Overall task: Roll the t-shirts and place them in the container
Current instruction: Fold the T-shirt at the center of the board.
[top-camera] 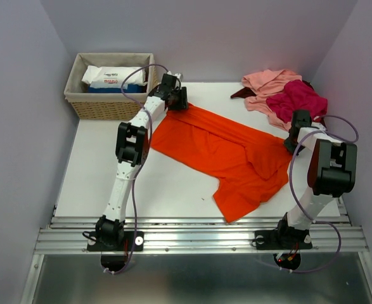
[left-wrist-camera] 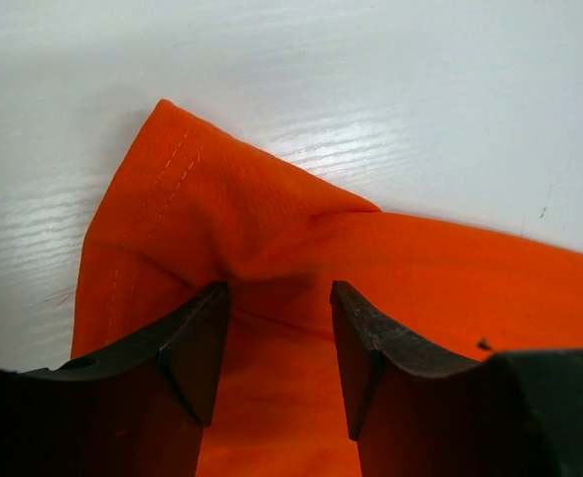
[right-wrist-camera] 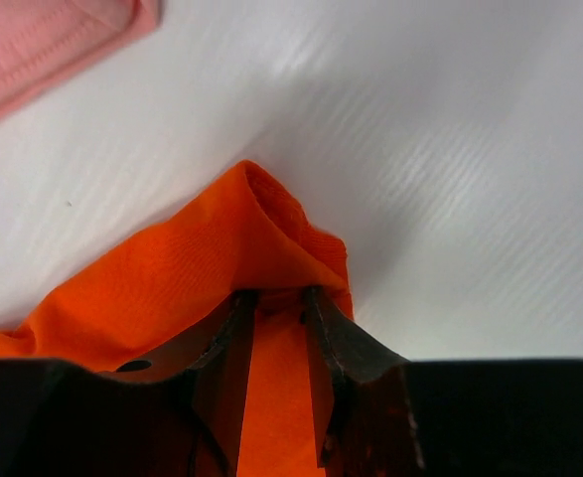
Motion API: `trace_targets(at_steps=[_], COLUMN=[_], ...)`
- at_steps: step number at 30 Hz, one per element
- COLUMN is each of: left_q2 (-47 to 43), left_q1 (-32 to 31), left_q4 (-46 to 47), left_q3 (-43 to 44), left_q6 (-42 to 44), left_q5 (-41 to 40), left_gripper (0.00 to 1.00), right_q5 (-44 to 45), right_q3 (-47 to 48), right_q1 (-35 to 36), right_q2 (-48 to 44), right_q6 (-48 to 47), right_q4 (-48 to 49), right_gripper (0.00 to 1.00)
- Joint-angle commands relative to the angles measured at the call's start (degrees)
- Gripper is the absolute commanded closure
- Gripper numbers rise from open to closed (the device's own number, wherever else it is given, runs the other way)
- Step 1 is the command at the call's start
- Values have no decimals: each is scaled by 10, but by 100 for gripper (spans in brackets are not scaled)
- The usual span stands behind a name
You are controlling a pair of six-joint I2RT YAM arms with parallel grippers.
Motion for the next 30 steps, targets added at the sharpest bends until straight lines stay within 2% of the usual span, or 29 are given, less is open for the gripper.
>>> trace_targets(at_steps=[1, 5, 8, 9, 12, 17, 21, 22, 26, 27, 30], left_q2=[26, 18, -25, -57, -121, -213, -303, -343, -449, -489, -536], left_q1=[4, -1, -1, -1, -2, -2, -4, -5, -6, -6, -5], left_q4=[23, 15, 15, 21, 26, 20, 31, 37, 67, 81, 85], left_q3=[6, 32, 20, 5, -24, -82, -196, -261, -438, -504, -597], left_q6=[-18, -13, -7, -4, 2, -1, -16, -28, -66, -77, -91], left_q5=[21, 21, 14, 6, -11, -35, -58, -64, -93, -109, -151], left_gripper=[43, 43, 43, 43, 43, 43, 44, 44, 44, 44, 44], right_q5=[22, -10, -32, -43, -65, -112, -192, -201, -184, -168, -163], right_q3=[0, 9, 11, 12, 6, -42, -99, -108, -146, -154, -167], right_q1=[-15, -15, -15, -15, -15, -15, -2, 9, 139, 200, 280], right_q2=[50, 18, -46, -63, -134, -259, -338, -352, -397, -399, -399], right_q6=[9, -8, -25, -30, -45, -75, -75, -70, 3, 20, 65], right_q4=[-2, -4, -20, -26, -65, -110, -143, -157, -182, -190, -195], right_gripper=[67, 63, 55, 49, 39, 37, 37, 37, 37, 37, 37])
